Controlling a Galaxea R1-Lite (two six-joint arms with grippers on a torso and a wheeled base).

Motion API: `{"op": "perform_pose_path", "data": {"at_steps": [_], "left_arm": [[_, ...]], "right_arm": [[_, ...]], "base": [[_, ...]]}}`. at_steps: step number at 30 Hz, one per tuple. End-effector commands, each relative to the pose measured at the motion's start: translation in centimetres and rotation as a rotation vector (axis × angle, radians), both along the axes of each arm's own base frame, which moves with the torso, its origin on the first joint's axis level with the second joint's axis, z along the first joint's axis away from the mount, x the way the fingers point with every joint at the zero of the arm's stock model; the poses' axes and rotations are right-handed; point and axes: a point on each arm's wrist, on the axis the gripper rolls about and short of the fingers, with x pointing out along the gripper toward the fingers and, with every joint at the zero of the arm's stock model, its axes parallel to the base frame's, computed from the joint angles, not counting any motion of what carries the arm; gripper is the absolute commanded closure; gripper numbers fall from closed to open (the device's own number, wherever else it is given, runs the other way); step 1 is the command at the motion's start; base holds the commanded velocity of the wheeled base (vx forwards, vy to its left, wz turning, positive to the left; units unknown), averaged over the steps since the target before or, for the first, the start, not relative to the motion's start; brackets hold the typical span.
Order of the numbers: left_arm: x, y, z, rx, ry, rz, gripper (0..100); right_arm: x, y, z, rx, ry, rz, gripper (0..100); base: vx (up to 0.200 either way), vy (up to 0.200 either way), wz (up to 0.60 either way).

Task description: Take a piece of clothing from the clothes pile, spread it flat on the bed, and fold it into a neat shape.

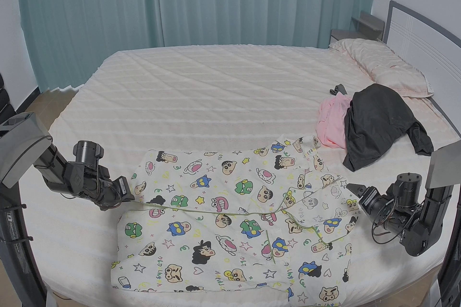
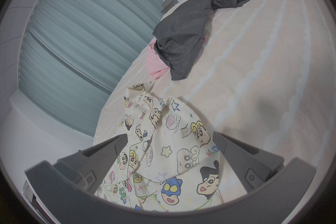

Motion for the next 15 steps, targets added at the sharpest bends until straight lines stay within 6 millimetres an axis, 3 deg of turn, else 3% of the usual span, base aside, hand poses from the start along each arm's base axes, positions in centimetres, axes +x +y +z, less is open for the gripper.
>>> {"op": "perform_pose_path", "data": {"at_steps": [1, 8, 15], "left_arm": [[-1.4, -0.4, 1.4, 0.011, -0.013, -0.007, 100], [-3.0, -1.9, 0.9, 0.100, 0.033, 0.005, 100], [-3.1, -2.4, 0.8, 0.130, 0.036, 0.000, 100]], "right_arm": [[0.0, 0.0, 0.1, 0.001, -0.003, 0.001, 0], [-0.1, 0.0, 0.1, 0.001, -0.003, 0.001, 0], [-0.3, 0.0, 0.1, 0.000, 0.002, 0.002, 0]], "base": [[0.000, 0.000, 0.00], [0.000, 0.000, 0.00], [0.000, 0.000, 0.00]]}}
